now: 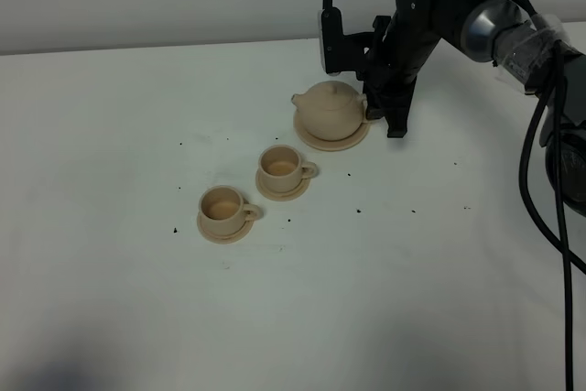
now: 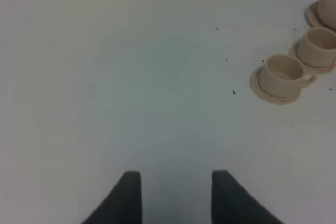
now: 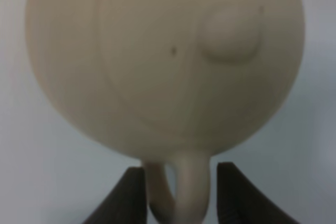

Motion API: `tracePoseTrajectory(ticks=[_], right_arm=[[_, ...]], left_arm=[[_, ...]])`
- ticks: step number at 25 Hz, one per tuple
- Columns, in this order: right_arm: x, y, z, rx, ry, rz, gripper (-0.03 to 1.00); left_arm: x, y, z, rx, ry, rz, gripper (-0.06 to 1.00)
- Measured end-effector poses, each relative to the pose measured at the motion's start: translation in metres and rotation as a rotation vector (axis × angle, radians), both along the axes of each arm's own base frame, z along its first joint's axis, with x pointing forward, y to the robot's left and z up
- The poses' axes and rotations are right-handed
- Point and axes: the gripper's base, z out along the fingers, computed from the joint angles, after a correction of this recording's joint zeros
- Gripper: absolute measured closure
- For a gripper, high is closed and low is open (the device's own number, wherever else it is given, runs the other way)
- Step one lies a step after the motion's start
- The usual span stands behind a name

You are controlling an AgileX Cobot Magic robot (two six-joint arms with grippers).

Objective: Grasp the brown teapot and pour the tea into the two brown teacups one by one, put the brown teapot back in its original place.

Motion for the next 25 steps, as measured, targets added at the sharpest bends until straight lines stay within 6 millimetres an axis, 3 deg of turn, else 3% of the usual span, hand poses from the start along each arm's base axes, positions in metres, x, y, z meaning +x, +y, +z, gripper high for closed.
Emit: tracePoseTrajectory(ticks=[10,25], right_arm=[[0.004,0.001,0.025,-0.008,-0.023,0.012,0.62],[-0.004,0.008,0.027,-0.04,-0.007,0.087,0.62]], left_arm=[[0.0,0.0,0.0,0.0,0.0,0.0,0.58],[0.0,0.0,0.0,0.0,0.0,0.0,0.58]])
